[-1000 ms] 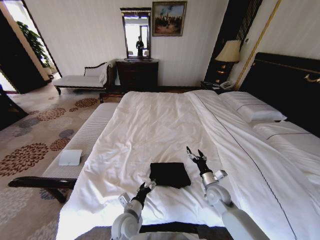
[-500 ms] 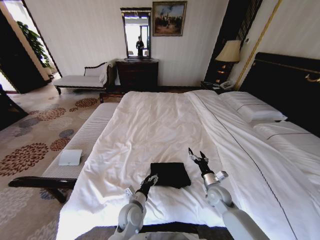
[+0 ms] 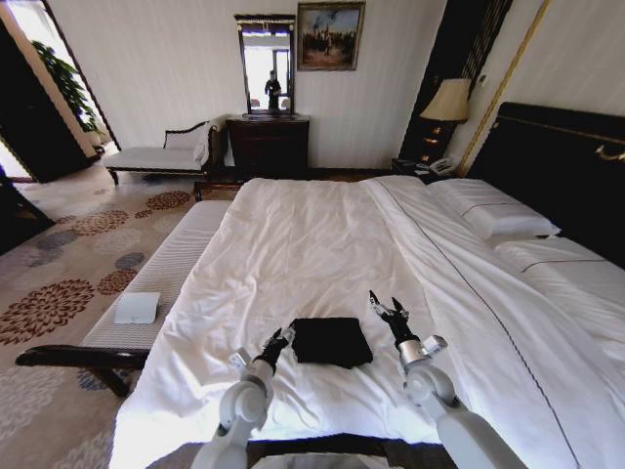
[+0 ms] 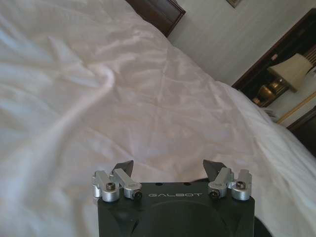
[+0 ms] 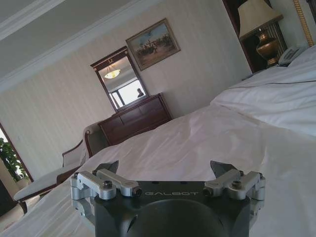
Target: Fold the clothes on the bed.
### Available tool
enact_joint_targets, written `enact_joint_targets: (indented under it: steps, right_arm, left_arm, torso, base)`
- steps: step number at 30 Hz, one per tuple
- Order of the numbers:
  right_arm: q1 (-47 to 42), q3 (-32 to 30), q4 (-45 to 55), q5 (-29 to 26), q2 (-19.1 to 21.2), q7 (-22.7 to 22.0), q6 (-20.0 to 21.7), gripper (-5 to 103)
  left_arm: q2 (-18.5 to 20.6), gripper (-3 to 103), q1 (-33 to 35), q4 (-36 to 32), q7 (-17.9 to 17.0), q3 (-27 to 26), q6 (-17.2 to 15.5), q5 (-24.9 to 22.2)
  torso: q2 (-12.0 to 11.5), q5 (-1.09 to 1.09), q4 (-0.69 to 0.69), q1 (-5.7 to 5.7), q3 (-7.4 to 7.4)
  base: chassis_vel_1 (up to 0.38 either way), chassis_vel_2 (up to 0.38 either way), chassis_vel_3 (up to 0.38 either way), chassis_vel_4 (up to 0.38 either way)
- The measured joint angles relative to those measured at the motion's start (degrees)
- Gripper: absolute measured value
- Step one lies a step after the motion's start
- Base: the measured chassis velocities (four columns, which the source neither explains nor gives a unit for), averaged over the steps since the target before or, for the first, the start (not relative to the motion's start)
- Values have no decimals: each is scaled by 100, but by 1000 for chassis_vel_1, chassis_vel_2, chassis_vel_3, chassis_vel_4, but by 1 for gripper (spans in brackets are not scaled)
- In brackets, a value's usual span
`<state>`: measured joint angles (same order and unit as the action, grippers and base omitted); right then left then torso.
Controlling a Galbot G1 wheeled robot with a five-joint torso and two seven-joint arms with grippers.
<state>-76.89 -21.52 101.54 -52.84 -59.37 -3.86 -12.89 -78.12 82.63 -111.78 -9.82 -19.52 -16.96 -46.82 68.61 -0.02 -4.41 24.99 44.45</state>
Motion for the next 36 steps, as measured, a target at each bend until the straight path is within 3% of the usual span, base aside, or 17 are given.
enact_joint_targets:
  steps: [3,7,10,11,16,21,36]
  right_arm:
    - [-42,-34,57,2,-7,2,-2,100]
    - [-64,-50,88,14,-11,3,-3,100]
    - [-79,-57,89,55,-38,3,-8,100]
    - [-102,-56,89,83,-66,3,-9,100]
    - [-143,-41,61,161,-118,3,-13,100]
    - [-138,-34,10,193,-159,-6,-15,100]
    - [-178,-162,-21,208,-116,-82,-15,100]
  left_arm:
    - [364,91,49,-25,46,-76,21,-89]
    - [467,99,62,-86,-8,8,-50,-284]
    - [509,100,50,-161,-264,197,-356,-758]
    - [541,100,23,-187,-450,295,-670,-1019]
    - [627,102,-133,-106,-510,477,-1065,-1274]
    - [548,98,-328,-16,-283,621,-1054,-1275]
    - [128,96,-859,593,-223,995,-913,-1114]
  torso:
    - [0,-1,1,0,0]
    - [0,0,0,0,0]
    - [0,1,-1,0,0]
    - [0,1,0,0,0]
    - [0,2,-1,0,0]
    - [0,2,-1,0,0]
    - [0,3,-1,0,0]
  base:
    - [0,0,0,0]
    - [0,0,0,0]
    - [0,0,0,0]
    - [0,0,0,0]
    - [0,0,0,0]
    - [0,0,0,0]
    - [0,0,0,0]
